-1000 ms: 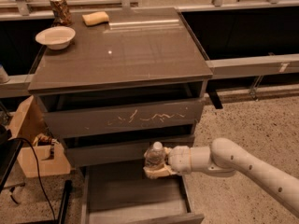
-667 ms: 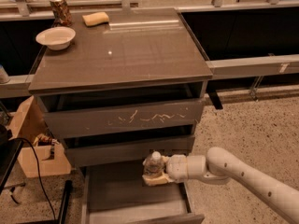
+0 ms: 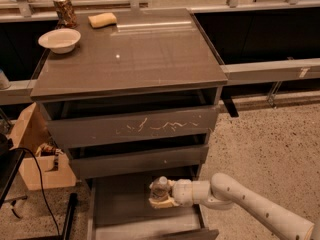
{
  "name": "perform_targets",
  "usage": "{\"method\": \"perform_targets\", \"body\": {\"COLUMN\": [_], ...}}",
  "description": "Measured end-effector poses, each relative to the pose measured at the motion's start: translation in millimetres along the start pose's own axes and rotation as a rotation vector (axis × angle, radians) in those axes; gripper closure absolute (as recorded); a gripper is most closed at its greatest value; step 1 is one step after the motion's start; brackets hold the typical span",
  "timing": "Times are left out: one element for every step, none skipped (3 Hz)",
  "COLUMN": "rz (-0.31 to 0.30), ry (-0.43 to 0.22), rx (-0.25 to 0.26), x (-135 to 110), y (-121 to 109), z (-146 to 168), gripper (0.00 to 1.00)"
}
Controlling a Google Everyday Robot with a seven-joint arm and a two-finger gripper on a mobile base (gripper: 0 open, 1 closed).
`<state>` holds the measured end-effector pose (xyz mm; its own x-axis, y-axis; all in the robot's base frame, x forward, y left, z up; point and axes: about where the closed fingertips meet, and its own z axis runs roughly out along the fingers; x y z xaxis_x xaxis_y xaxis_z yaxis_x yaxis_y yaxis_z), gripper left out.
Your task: Place water bottle into bottom drawer
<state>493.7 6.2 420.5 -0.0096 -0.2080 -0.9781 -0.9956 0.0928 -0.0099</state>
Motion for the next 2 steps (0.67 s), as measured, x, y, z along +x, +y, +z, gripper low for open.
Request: {"method": "perform_targets", "body": {"rz": [-0.006, -0.015], "ry": [-0.001, -0.004], "rx": [-0.004, -0.002], "x": [8.4, 26.4], "y": [-4.3, -17.6], "z": [5.2, 13.5], "gripper": [1.0, 1.0]}}
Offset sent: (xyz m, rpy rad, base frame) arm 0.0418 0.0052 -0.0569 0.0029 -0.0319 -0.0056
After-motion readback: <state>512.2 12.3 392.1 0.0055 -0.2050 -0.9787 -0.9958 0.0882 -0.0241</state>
